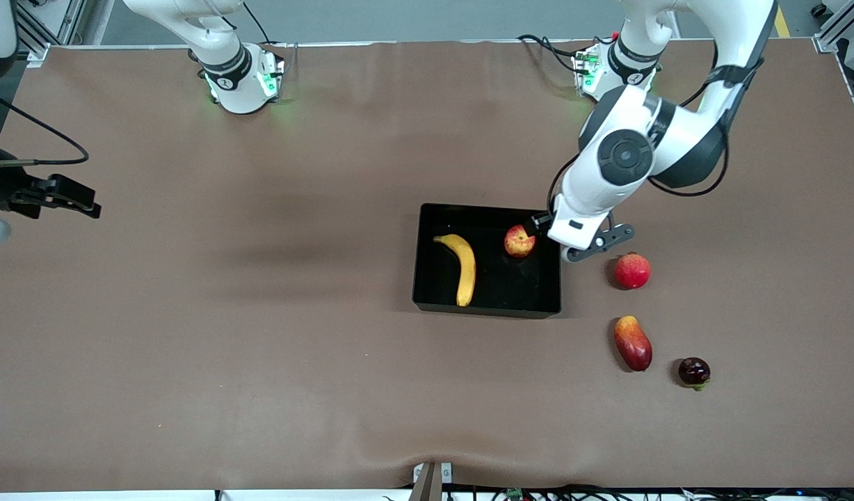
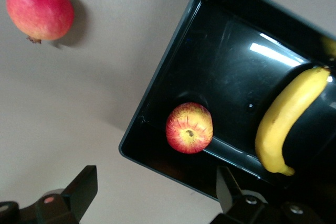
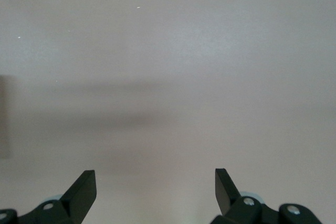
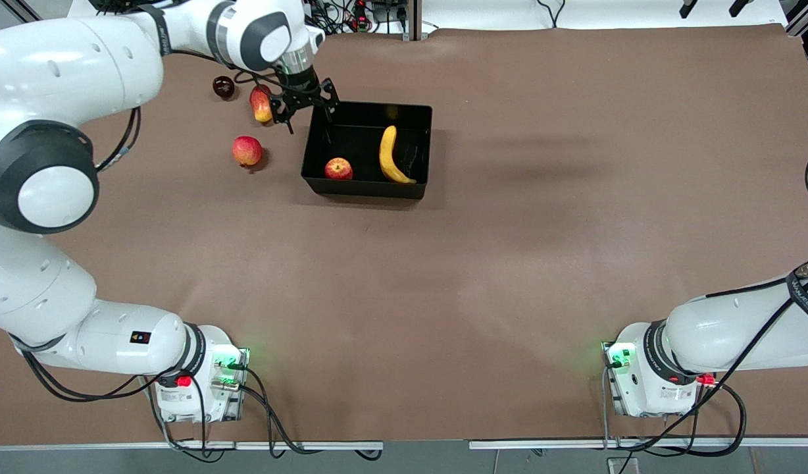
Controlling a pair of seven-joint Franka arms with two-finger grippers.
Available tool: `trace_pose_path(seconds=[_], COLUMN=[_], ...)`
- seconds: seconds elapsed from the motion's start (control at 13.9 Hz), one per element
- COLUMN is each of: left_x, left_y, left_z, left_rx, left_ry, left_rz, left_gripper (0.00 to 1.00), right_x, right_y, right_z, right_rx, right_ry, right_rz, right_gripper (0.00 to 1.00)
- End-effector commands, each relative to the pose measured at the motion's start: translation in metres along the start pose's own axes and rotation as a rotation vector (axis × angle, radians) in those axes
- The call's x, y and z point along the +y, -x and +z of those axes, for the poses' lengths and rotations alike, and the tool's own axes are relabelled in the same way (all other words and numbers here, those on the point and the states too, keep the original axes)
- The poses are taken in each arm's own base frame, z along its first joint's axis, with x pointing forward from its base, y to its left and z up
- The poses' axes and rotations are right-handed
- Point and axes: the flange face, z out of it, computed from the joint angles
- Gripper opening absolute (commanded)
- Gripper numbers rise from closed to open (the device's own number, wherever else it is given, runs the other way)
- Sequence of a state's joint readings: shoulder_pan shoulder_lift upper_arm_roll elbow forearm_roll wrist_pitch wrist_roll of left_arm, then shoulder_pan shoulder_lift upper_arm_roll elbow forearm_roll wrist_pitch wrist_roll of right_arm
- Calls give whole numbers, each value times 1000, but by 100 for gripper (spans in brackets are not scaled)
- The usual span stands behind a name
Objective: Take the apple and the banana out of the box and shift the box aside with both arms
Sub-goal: 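Reach into the black tray and grasp the red apple with the left gripper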
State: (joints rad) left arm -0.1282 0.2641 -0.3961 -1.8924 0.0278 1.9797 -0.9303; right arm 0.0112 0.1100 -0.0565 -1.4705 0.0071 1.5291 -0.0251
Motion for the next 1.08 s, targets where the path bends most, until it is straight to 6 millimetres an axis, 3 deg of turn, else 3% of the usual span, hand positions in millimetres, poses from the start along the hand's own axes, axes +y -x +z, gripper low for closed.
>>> trace_pose_path(seconds=[0.0, 0.5, 0.79, 1.0], left_x=[12, 37, 46, 47], left_y=[2, 13, 6, 3], left_z=[26, 72, 91, 109], left_rx=[7, -24, -9, -7], left_ry=[-36, -35, 1, -17], left_rz=[-31, -20, -44, -36], left_gripper=[100, 100, 100, 100], right_x=[4, 1, -8, -3], right_y=[2, 1, 0, 0], right_z=[-7, -8, -4, -4], right_rx=[5, 7, 1, -1], right_ry=[7, 5, 5, 3], right_rz=[11, 6, -9, 0], right_gripper=[100, 100, 100, 100])
